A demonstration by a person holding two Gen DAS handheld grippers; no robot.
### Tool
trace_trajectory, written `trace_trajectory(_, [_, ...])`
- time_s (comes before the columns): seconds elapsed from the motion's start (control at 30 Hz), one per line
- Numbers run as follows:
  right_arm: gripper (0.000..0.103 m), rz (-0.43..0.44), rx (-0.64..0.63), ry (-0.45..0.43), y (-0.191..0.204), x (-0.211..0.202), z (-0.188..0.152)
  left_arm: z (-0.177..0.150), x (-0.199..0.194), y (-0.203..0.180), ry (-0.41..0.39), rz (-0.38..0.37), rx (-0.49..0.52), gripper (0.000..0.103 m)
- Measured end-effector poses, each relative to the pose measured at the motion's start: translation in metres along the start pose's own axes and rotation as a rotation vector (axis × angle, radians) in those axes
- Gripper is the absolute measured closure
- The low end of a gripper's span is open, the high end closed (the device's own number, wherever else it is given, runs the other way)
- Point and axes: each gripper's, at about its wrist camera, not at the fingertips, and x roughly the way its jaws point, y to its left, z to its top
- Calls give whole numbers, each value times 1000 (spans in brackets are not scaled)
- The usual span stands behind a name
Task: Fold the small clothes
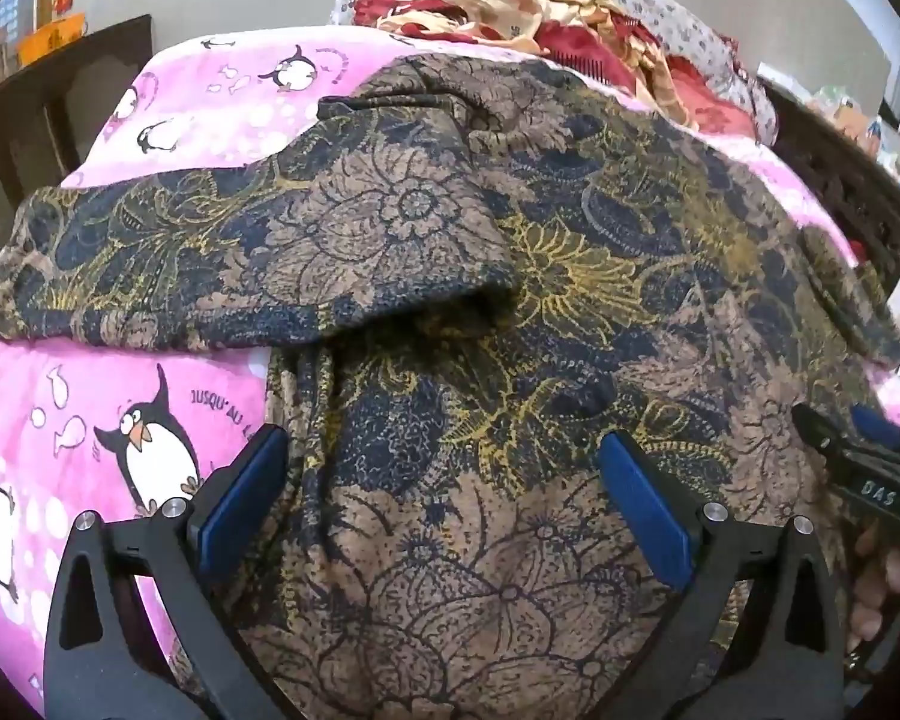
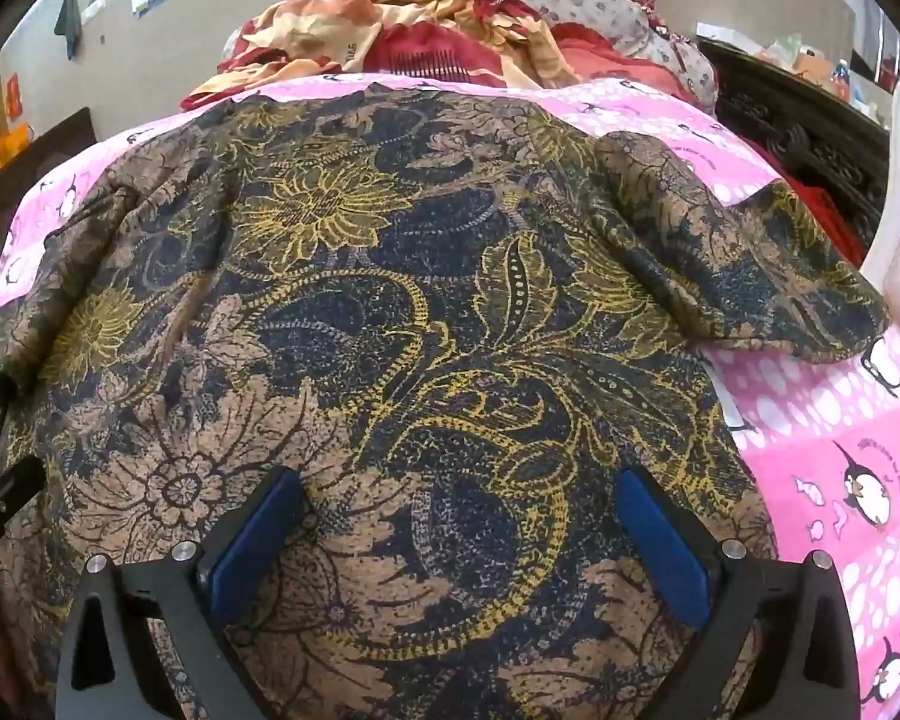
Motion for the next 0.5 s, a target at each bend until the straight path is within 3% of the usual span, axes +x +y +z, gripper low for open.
trace_trajectory(0.27, [0,2,0,2,-2,-1,1,-8,-11,-13,-1,-15,-39,0])
trace_trajectory(0.5, [0,2,1,1,-1,-1,2,-5,2,-53,47,99,26,0])
